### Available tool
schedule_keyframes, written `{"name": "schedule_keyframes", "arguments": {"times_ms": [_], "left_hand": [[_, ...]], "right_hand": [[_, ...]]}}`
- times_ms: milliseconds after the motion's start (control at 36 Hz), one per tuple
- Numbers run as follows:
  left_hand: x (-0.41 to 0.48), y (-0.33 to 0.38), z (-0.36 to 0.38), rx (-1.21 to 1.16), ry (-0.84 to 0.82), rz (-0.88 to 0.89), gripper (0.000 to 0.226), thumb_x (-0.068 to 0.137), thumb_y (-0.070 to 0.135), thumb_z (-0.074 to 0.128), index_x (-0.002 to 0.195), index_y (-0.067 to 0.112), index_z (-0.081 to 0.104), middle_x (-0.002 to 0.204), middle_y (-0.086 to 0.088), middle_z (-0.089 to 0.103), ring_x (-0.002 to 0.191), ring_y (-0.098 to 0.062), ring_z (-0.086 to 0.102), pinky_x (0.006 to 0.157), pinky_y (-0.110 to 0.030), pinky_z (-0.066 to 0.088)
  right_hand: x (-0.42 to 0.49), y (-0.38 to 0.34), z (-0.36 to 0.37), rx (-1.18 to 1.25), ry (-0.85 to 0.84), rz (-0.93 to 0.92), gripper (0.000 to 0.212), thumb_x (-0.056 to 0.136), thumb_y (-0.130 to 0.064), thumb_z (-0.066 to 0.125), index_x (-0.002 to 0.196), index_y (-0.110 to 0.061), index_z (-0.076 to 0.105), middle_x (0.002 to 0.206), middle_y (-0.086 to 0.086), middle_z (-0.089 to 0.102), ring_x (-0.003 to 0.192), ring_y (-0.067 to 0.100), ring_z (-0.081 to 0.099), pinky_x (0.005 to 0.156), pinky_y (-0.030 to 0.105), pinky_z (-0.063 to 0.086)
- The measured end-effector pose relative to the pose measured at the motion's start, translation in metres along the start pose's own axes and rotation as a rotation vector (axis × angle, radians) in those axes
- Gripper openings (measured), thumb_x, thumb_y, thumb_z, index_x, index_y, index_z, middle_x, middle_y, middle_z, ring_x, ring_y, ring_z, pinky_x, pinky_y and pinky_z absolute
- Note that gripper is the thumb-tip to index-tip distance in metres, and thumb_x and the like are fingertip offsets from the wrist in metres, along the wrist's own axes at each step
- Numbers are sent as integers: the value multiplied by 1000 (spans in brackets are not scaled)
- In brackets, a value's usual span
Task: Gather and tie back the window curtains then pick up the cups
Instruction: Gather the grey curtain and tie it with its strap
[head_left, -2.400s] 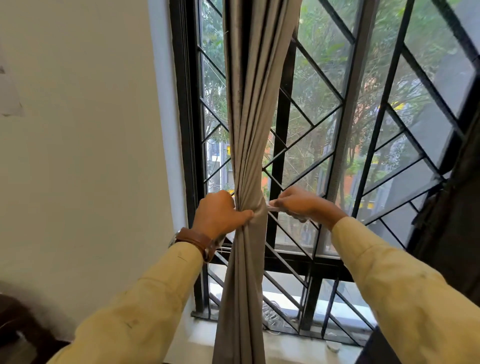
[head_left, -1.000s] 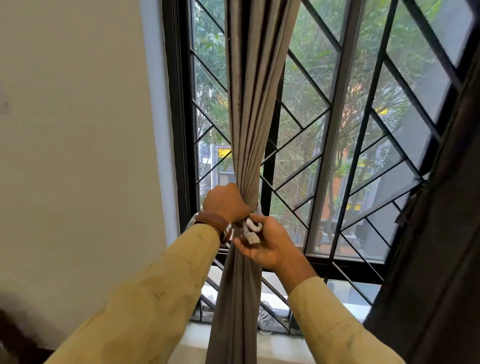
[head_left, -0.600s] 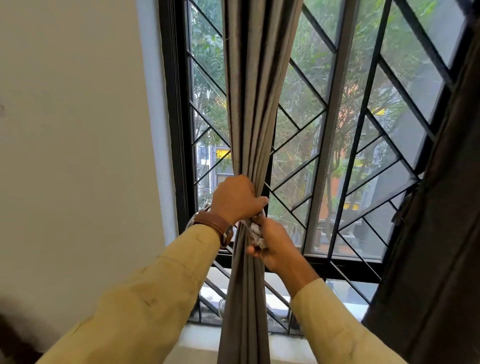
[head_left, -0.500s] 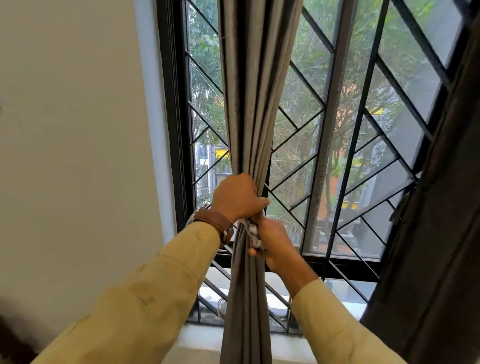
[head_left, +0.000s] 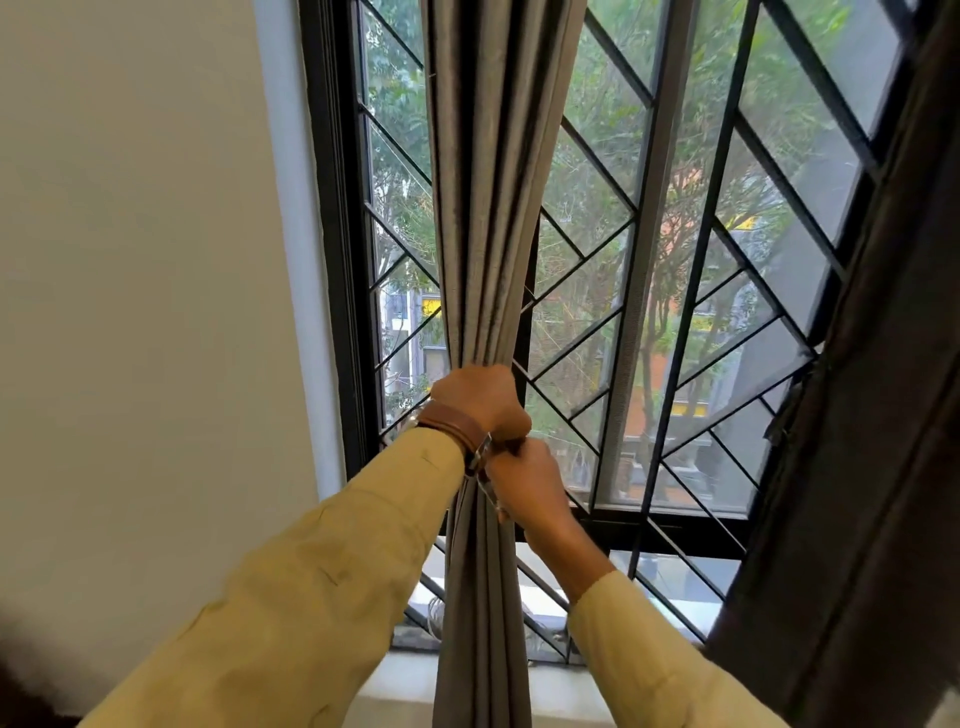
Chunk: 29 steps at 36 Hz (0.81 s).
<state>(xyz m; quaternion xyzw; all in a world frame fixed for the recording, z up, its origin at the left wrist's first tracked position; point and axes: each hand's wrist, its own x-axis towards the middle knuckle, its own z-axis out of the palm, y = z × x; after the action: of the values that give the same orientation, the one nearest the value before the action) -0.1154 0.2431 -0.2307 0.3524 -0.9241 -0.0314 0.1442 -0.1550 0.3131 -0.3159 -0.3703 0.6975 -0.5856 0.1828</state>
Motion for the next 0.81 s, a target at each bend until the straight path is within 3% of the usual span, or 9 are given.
{"name": "schedule_keyframes", "arguments": {"times_ms": [83,167,222,333,417,500,556,694,806], "left_hand": [[0,-2,-2,-54,-36,-21,17,81,25,58,69,17,49,71,-4,55,70,-24,57,68,-32,52],[1,-6,-3,-160,-71,-56,14,81,21,56,69,16,50,71,-5,56,62,-21,54,59,-29,47],[2,-9,-4,-226,-92,-73,11,82,19,55,72,14,53,76,-8,61,67,-24,61,62,-32,54],[1,-15,-2,-309,-124,-85,10,86,18,52,78,11,54,87,-15,66,79,-31,68,75,-42,60],[-1,-16,-1,-347,-141,-70,11,86,16,51,78,9,55,82,-14,62,77,-32,65,78,-45,59],[-3,-17,-3,-369,-169,-53,14,84,13,50,73,7,56,72,-11,58,65,-29,58,65,-40,55],[-3,-19,-7,-374,-203,-45,16,84,13,50,70,8,54,67,-9,54,60,-25,50,57,-31,44],[-4,-21,-16,-372,-283,-27,23,85,9,52,63,9,50,55,-3,46,45,-13,41,42,-20,34],[-2,-27,-15,-382,-322,-13,24,87,9,52,63,9,50,54,-2,43,43,-12,37,40,-18,31]], "right_hand": [[0,2,-1,54,8,-43,29,93,-17,52,67,-6,58,57,11,50,51,21,44,53,33,36],[-1,5,-4,84,-11,-95,33,91,-28,61,66,-8,58,56,9,46,52,19,40,54,34,33],[-1,8,-6,88,-38,-131,36,86,-29,71,61,-8,55,52,4,46,48,18,41,54,33,37],[-2,6,-9,-25,-92,-141,27,76,-13,79,63,-22,57,60,-7,59,55,6,57,57,25,51],[-3,5,-11,-138,-107,-172,23,77,-6,69,65,-19,55,59,-3,53,50,6,47,54,29,45],[-3,4,-13,-204,-106,-201,18,77,-11,68,68,-20,55,58,-6,50,50,6,46,54,28,43],[-3,5,-14,-257,-90,-223,13,78,-16,69,74,-22,57,63,-7,53,56,7,49,57,27,44],[-2,10,-17,-400,27,-299,10,81,-28,66,75,-23,59,68,-4,58,64,14,56,62,38,54],[-2,11,-19,-467,-7,-344,22,78,-33,76,81,-24,56,79,-8,55,70,8,53,59,23,39]]}}
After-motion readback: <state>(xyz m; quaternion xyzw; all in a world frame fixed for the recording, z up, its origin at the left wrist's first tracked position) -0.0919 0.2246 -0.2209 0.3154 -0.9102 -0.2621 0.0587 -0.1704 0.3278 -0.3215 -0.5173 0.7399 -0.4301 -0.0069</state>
